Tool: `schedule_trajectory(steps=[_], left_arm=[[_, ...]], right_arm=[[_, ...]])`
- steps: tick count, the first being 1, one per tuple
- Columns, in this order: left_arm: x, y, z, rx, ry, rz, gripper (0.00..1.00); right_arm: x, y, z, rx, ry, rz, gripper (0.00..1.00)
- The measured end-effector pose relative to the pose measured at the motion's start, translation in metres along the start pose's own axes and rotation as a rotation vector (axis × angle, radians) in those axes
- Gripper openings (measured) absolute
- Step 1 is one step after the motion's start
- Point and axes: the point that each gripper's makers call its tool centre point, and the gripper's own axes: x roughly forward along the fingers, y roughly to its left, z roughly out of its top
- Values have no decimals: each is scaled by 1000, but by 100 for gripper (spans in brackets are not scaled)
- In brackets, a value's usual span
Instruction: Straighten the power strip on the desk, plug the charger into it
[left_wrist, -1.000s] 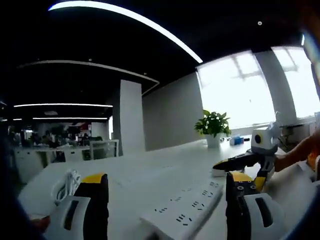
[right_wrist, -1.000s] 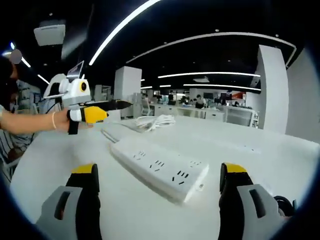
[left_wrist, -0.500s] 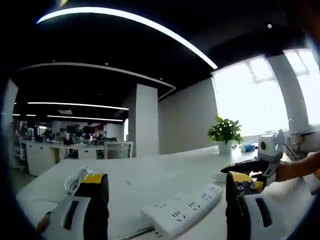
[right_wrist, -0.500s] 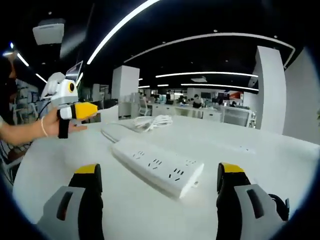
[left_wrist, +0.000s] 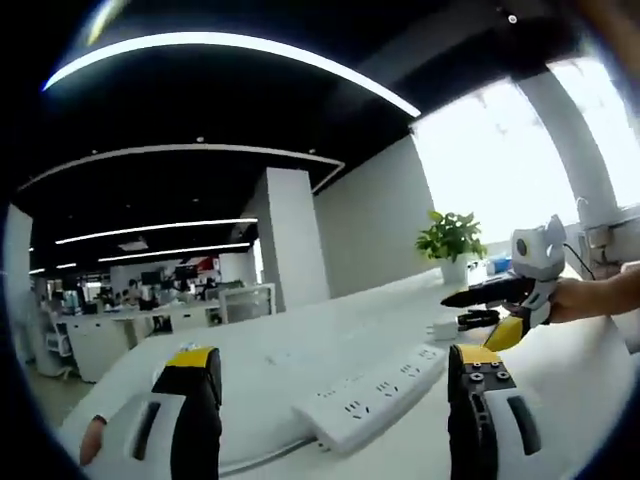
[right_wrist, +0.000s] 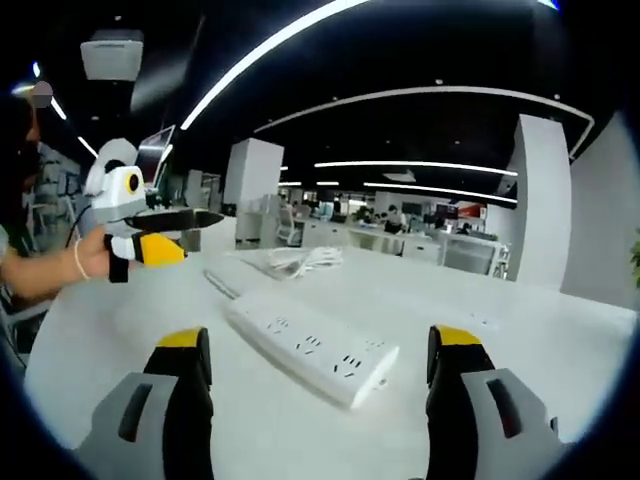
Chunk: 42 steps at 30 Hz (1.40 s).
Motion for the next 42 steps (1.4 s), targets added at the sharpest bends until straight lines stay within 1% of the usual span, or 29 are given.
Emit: schedule_trajectory(steps=[1,2,4,6,9,13,17,21,25,31,34,37,39,42], left_arm=[[-1,-1,1,0,-10,4,95],[-3,-2,4,-12,-31,4,95],[-5,-6,8,-33,-49,-9,96],[-8,-9,11,-33,-55,-9,96],[-9,-13,10,-31,-35,-11,96],[-12,-16,9,-31,-25,-18,97],[-17,-17,12,-41,-31,-15,97],[-24,-18,12,-55,-33,-12,97],[-29,-21,9,-70,-24,-18,97],[-38,-23,-4,-68,19,-15,98],[-43,-26,-5,-59,17,-17,97],[-48,-28,-7,-43,30,-22,98],[-52,-28,-8,-52,35,-22,98],[-59,-30,-8,-68,28,-19,98]], right_arm=[[0,1,0,-7,0,7,89],[0,2,0,-10,0,8,89],[-2,3,0,-32,10,4,89],[-5,4,1,-41,11,3,89],[-7,3,3,-28,10,4,88],[-11,0,5,-14,11,-4,87],[-16,-4,8,-22,11,-12,87],[-23,0,9,-40,21,-11,87],[-31,1,10,-33,14,-7,87],[-43,-3,9,-45,21,-19,86],[-51,-4,9,-33,27,-15,85],[-59,-6,4,-51,53,-31,83],[-65,-7,2,-74,63,-35,84],[-76,-11,0,-72,66,-33,86]])
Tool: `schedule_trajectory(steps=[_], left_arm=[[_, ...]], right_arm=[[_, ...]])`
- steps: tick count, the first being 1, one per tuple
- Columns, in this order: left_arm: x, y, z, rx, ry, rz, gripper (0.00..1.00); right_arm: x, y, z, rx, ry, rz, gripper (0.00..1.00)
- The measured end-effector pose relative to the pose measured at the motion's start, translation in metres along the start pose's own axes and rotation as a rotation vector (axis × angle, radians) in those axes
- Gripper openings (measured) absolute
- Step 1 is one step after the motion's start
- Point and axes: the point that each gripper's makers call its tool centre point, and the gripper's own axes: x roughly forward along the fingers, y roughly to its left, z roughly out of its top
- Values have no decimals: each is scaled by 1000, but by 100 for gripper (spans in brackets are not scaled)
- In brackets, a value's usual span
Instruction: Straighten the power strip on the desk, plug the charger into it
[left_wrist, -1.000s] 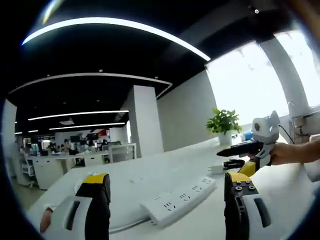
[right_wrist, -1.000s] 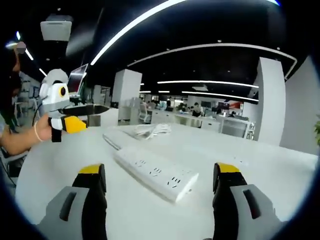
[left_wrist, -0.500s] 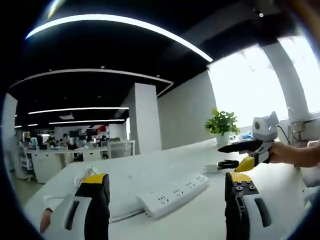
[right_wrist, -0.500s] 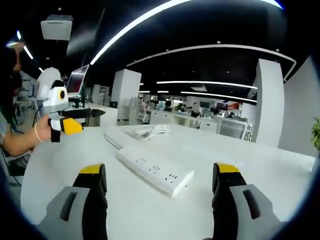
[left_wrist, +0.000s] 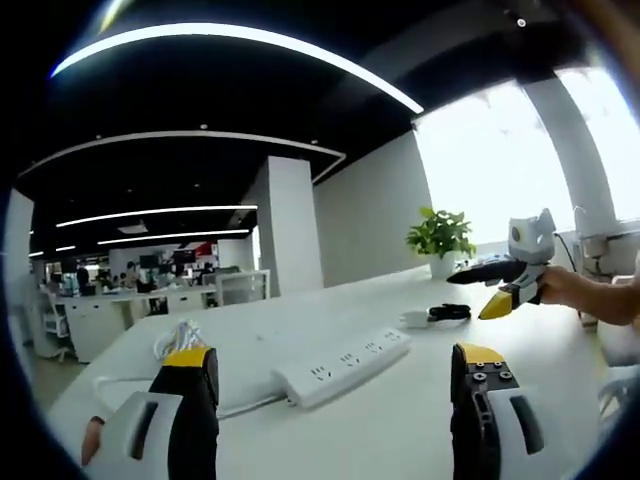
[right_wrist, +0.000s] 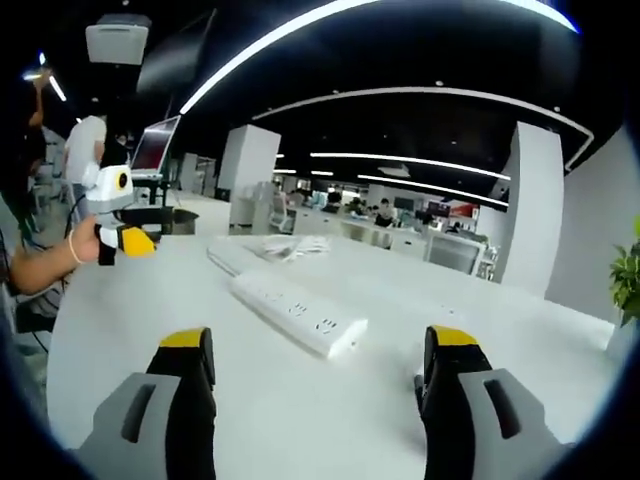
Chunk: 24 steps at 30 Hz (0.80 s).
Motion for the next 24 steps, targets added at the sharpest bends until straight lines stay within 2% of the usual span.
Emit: schedule_trajectory(steps=[5,9,12,17,20,24], left_arm=[[-7,-5,-1,32,-6,16,98],[-10,-13,-3,36,3,2,99],[-12,-19,0,27,-10,-9,99],[-13,-23,1,45,-17,-12,99],[-14,-23,0,67,-5,-13,99],[-14,-26,5,64,-26,-20,99]], right_arm=[[-13,-13,-8,17,22,-10,86],[-19,-29,-19,21,52,-39,82],[-21,-40,-27,45,63,-50,77],[-22,-58,-41,95,85,-54,78],[-24,-66,-48,84,106,-62,78],[-23,-73,-52,46,108,-55,78]])
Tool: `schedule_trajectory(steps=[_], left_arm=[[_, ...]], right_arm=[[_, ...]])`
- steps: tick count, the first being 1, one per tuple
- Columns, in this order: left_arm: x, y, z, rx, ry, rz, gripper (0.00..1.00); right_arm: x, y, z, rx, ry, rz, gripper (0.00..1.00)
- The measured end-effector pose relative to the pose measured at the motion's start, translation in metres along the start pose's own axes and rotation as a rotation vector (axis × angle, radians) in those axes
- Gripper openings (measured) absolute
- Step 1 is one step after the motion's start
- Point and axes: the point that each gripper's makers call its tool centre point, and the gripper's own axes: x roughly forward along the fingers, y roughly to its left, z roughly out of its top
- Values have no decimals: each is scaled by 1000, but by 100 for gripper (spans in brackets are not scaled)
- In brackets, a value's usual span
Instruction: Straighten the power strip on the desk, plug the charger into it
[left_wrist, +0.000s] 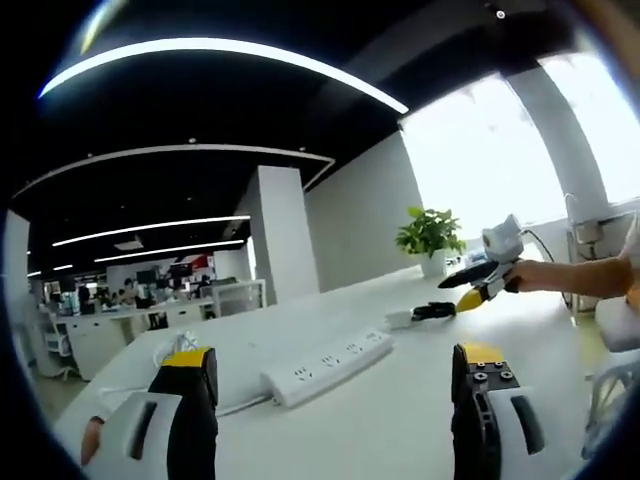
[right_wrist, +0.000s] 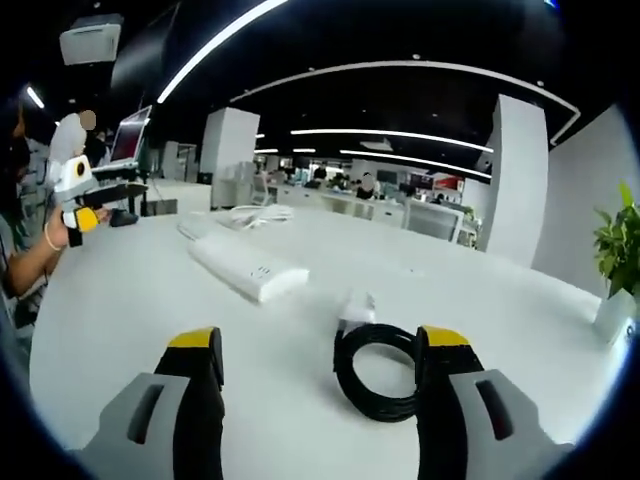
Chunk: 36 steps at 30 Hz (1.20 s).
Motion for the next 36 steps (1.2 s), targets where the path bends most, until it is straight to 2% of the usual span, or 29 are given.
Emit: schedule_trajectory(steps=[8,17,23,28,36], left_arm=[[1,-3,-4,-18,3,4,99],[0,-5,-7,-22,8,0,99],[0,-4,-10,-33,11,-1,99],[-1,-5,-11,-33,18,-4,99],[-2,-5,-9,-36,17,-5,98]], right_arm=[[8,-13,-17,48,43,20,77],[19,-10,-33,60,117,74,72],[26,-10,-28,95,107,92,72],[28,-16,-34,82,157,80,69],[28,-15,-38,95,192,96,63]])
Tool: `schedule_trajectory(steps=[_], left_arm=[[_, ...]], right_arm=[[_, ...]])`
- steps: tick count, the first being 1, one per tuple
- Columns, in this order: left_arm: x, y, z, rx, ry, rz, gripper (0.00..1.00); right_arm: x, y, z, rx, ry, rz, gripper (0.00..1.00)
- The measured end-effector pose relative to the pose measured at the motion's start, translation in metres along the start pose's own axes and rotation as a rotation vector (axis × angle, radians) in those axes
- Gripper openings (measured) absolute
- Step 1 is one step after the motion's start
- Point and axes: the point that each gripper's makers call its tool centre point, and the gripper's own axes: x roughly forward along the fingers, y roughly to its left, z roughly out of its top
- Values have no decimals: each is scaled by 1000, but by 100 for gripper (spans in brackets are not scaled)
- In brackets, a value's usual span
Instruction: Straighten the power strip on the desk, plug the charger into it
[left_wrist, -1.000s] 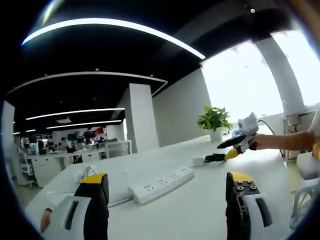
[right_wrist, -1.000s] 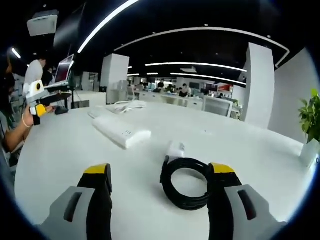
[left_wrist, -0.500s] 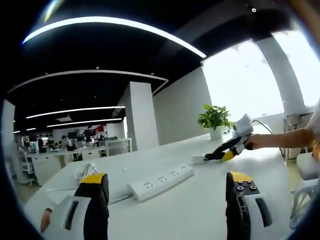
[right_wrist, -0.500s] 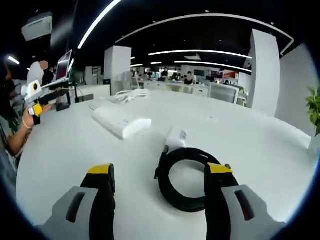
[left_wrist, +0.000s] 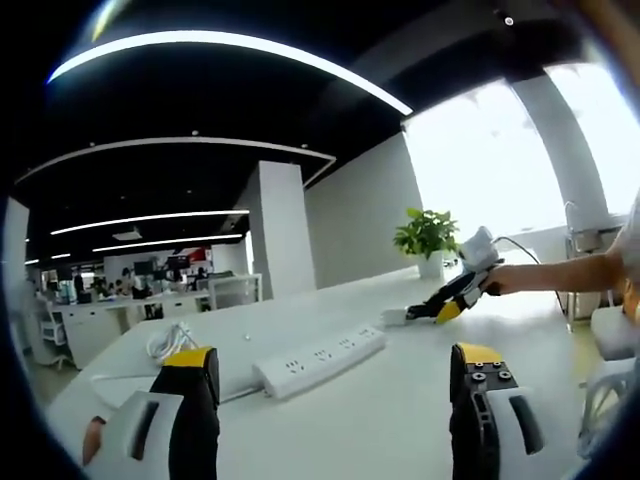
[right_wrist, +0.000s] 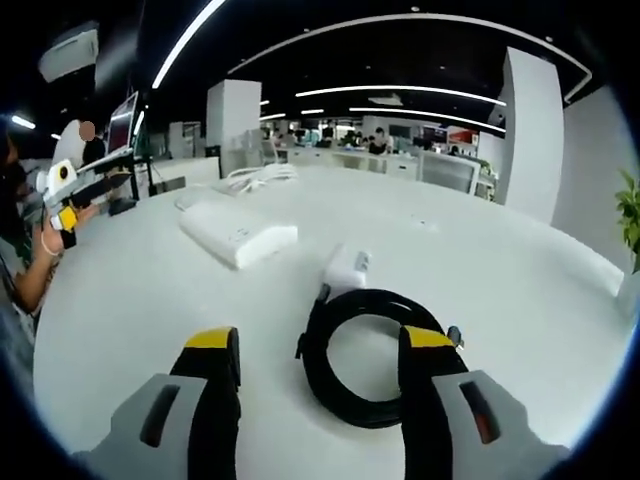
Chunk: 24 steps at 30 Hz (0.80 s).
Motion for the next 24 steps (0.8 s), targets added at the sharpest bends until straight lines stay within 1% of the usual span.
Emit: schedule_trajectory(steps=[3,5,7,11,13,16,17,19,20,22,23,24], left_arm=[[-1,1,1,-6,-7,2,98],[-2,2,2,-7,-9,3,98],[-2,3,2,-6,-8,4,98],[-3,2,3,-9,-13,1,97],[-3,1,4,-11,-17,-5,97],[-3,-1,4,-5,-15,-9,97],[-3,-1,4,-3,-14,-9,97],[-4,-1,4,-3,-15,-9,97],[-4,-1,4,-4,-17,-8,97],[-4,-1,4,-7,-18,-8,97],[-4,-1,4,-8,-19,-8,97],[-3,-1,4,-8,-20,-7,97]], right_arm=[[0,-1,-1,3,15,7,59],[-1,-1,-1,6,27,12,54],[0,0,-1,22,38,21,52],[2,2,-2,45,56,37,51],[2,2,-3,44,71,28,50],[3,1,-6,17,110,13,50],[2,2,-9,-6,140,18,48],[2,4,-10,-23,165,26,46],[2,6,-9,-49,161,38,45],[2,7,-4,-41,135,32,44],[2,10,1,-17,103,46,46],[2,10,5,25,78,50,47]])
